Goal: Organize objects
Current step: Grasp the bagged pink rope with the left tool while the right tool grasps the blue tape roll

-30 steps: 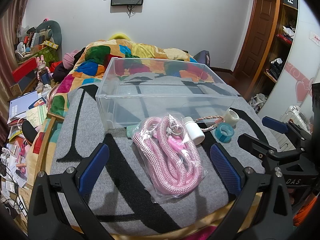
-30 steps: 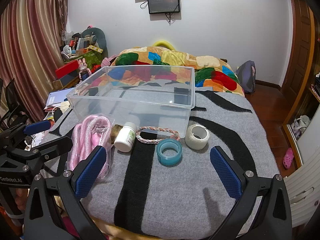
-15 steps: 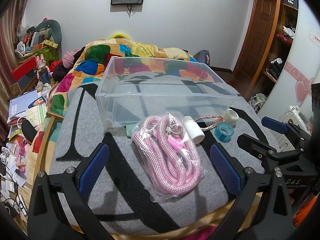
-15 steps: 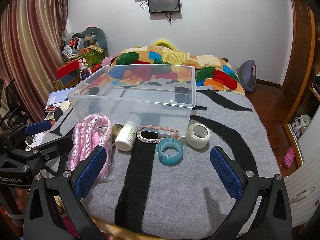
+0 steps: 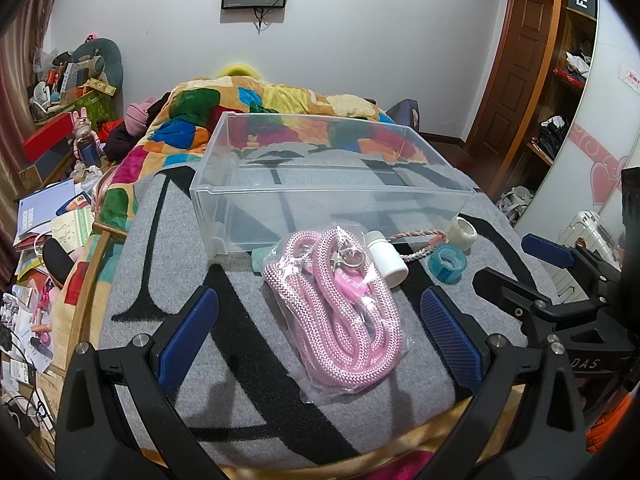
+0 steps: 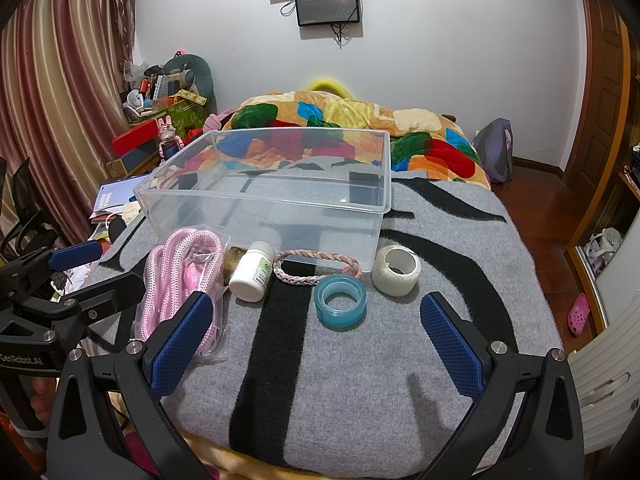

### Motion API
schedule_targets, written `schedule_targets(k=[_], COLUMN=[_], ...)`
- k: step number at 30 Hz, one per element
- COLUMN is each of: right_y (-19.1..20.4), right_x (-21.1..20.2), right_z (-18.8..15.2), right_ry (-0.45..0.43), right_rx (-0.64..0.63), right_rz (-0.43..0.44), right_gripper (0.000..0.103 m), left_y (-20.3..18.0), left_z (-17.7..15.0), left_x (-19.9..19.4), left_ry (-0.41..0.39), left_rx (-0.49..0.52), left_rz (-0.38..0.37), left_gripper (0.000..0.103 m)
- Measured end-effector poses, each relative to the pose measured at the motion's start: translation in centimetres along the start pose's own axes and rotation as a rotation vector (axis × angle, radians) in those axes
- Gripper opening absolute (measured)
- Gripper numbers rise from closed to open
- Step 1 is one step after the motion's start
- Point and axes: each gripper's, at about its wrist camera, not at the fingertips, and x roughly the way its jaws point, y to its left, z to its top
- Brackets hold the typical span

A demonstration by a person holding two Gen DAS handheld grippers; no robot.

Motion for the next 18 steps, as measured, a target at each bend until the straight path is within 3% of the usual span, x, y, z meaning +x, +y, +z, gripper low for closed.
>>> schedule_targets(k=[10, 18], right_y=[-0.2, -2.0], right_x=[0.2, 2.1], right_z=[-0.1, -1.3], right_ry=[0.007, 0.07], right_rx=[0.007, 0.082], right_rz=[0.0, -0.033], right_gripper=[0.103, 0.102], left_y=[0.0, -0.2], left_z=[-0.3, -0.6], left_x=[0.6, 4.9], left_ry=[0.025, 0.164], left_rx=[-0.011, -0.046], left_rz=[0.0, 0.011], left_gripper=[0.103, 0.103])
